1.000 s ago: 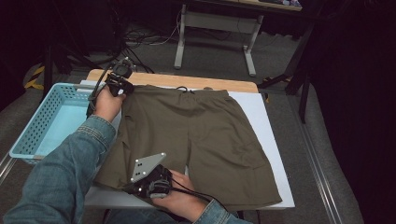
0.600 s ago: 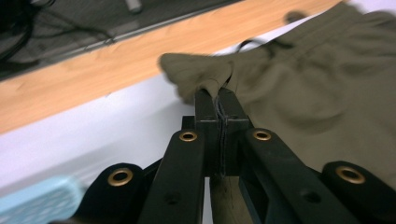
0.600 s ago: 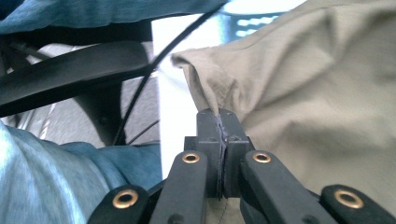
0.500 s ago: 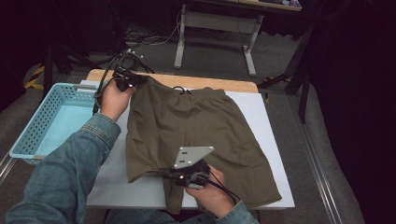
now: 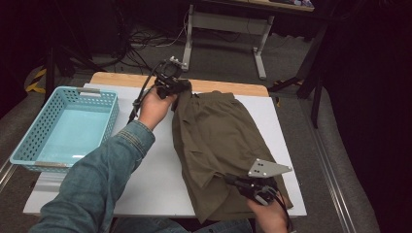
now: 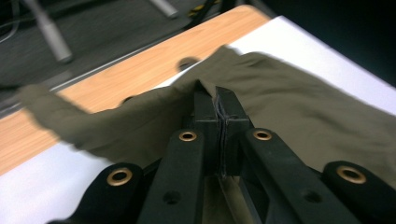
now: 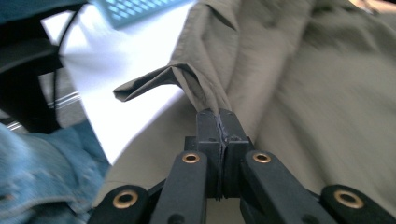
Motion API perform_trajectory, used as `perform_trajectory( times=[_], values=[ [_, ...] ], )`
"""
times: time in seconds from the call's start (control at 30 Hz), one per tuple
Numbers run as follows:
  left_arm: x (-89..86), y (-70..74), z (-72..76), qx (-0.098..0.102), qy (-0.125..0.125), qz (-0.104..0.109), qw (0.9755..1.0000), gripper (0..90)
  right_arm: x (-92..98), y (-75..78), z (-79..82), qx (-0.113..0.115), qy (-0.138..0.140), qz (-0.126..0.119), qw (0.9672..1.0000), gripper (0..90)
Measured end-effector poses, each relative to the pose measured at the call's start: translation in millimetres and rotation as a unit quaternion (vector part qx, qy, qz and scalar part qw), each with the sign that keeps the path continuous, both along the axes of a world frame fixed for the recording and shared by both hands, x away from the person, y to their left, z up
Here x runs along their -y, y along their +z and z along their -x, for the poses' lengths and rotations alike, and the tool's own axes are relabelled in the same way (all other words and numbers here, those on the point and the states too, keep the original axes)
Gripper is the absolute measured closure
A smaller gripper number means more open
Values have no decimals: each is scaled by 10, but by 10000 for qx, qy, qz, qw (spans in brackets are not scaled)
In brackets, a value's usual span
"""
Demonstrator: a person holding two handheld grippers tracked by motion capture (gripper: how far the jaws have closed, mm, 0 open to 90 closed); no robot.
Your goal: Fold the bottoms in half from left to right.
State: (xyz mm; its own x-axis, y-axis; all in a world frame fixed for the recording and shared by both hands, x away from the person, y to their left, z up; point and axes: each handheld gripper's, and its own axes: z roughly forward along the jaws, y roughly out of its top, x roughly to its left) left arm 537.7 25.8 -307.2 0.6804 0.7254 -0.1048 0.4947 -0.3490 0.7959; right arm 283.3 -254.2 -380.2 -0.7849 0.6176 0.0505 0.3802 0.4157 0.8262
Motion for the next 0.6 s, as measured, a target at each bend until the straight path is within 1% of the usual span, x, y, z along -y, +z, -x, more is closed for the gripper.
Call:
perform_trajectory(
  times=[0.07,0.1,0.13,0.17,0.2,0.23,0.27,0.3,0.33,0.37,0.4,0.43,0.47,0.5,0.53,0.57,0.6],
  values=[
    [163,-58,37,72,-161,-2,9998,886,162,-56,51,-67,-312,50,9995,898],
    [204,-79,43,117,-222,-28,9997,885,242,-88,72,-113,-481,132,9987,898],
    [243,-101,52,113,-282,-10,9995,882,285,-108,86,-153,-594,189,9979,898],
    [304,-156,68,141,-393,39,9991,873,330,-131,96,-192,-684,223,9972,898],
    [330,-187,80,168,-439,79,9989,803,416,-177,112,-308,-881,263,9953,896],
    [365,-241,104,177,-526,113,9984,764,454,-203,116,-365,-972,315,9941,896],
    [382,-275,117,176,-586,142,9980,724,506,-251,126,-416,-1181,487,9909,894],
    [396,-317,138,154,-664,177,9975,685,537,-279,132,-449,-1272,584,9891,893],
    [402,-343,155,132,-702,179,9973,624,580,-315,135,-511,-1343,635,9876,888],
    [396,-380,186,150,-738,177,9970,579,608,-339,135,-616,-1366,603,9869,881],
    [384,-397,205,163,-746,187,9969,527,643,-373,124,-784,-1366,611,9856,854],
    [353,-414,230,133,-770,230,9967,483,654,-383,125,-792,-1419,652,9846,785],
    [318,-420,252,112,-754,264,9967,422,668,-384,126,-732,-1522,695,9832,716],
    [289,-424,272,105,-736,308,9968,376,673,-373,123,-721,-1550,672,9830,675],
    [244,-426,301,117,-724,344,9967,355,674,-357,123,-699,-1550,641,9834,632],
    [177,-423,351,122,-715,392,9966,335,664,-329,125,-627,-1567,587,9839,580],
    [135,-421,387,168,-684,429,9966,291,639,-283,119,-499,-1552,540,9851,540]
  ],
)
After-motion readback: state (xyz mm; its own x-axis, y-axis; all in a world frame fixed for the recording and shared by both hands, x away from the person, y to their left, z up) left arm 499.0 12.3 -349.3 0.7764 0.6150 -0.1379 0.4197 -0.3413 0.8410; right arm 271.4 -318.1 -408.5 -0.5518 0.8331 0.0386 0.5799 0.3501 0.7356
